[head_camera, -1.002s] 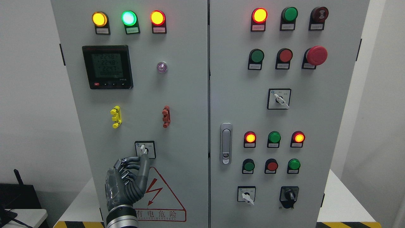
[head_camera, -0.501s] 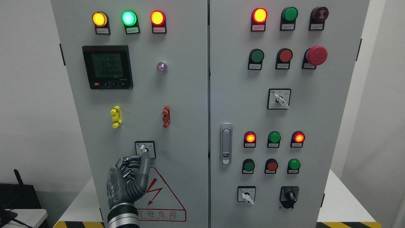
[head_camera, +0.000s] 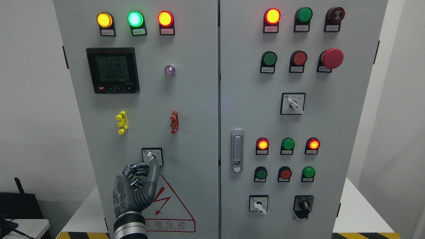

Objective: Turn on light switch 1

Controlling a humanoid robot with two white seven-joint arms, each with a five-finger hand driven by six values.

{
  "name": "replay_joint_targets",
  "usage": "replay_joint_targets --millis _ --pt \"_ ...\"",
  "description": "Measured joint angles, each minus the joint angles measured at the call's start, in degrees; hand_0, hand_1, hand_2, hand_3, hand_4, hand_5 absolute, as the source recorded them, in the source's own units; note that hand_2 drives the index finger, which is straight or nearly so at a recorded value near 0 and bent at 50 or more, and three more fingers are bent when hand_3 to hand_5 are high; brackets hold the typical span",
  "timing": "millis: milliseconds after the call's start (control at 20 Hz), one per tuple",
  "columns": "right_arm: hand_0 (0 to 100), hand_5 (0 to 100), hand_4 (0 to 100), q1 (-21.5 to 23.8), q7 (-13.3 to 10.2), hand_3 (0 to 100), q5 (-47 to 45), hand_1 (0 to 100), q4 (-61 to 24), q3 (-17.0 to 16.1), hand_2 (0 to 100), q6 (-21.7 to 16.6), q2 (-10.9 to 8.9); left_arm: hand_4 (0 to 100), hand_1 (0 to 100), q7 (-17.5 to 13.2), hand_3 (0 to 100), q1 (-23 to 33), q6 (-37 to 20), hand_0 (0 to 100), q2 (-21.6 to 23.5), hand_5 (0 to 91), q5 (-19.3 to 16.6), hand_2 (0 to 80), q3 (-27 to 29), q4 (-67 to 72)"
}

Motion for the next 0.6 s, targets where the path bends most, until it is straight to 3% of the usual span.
replay_joint_targets --millis 601 --pt "12 0 0 0.0 0.0 0 0.0 39 0.0 0.0 0 0.0 0.00 92 43 0.0 70 -0.4 1.0 22 0.0 88.5 0.3 47.3 -0.1 0.2"
